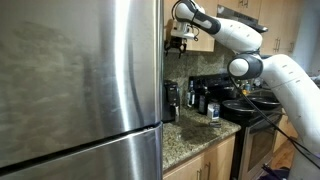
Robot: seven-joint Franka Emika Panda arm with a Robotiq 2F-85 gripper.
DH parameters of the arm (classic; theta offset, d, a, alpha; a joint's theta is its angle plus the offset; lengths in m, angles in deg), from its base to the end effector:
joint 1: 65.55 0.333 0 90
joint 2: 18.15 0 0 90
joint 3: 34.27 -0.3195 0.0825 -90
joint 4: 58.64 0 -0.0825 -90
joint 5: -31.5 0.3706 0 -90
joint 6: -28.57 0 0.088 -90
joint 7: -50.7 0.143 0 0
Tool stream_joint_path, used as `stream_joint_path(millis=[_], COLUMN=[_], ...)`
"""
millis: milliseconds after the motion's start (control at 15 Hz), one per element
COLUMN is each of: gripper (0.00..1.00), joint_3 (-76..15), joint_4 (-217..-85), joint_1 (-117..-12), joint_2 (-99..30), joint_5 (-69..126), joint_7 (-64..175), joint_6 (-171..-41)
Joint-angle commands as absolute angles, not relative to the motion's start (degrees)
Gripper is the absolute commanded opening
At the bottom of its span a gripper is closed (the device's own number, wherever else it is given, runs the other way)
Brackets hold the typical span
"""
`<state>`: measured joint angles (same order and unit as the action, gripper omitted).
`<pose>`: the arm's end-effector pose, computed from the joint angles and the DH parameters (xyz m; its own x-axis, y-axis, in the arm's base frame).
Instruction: Put the object in the upper cabinet and close the right upper cabinet door
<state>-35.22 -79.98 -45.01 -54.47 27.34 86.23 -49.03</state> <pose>0.6166 0.2242 0.7054 0.9078 -0.2850 0.3078 -0.2471 -0.9563 -0.1565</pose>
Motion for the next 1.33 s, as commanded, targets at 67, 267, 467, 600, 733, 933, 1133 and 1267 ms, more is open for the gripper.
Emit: stream_joint_path(millis=[67,267,467,600,733,933,1133,1267], gripper=[1.00,1.00,1.00,1.00,1.00,1.00,1.00,1.00], joint_3=[-36.3,-36.9,-37.1,-34.9,-34.9,-34.8,-35.6,-35.8], joint_4=[-81.8,-81.6,-81.4,-79.4,-79.4,-79.7,-80.8,-81.3], joint_1=[-46.2,-46.4,-46.0,-45.0,-45.0,-44.6,-44.4,-44.4], joint_2=[-54.7,-55.0,-53.9,-54.7,-54.7,-54.4,-52.4,-51.3], joint_5=[29.9,30.9,31.0,27.6,27.6,27.2,28.0,28.3], joint_7=[85.7,85.3,85.3,86.1,86.1,84.8,80.7,78.1], joint_6=[-43.2,-43.9,-43.1,-48.8,-48.8,-48.0,-43.3,-41.3])
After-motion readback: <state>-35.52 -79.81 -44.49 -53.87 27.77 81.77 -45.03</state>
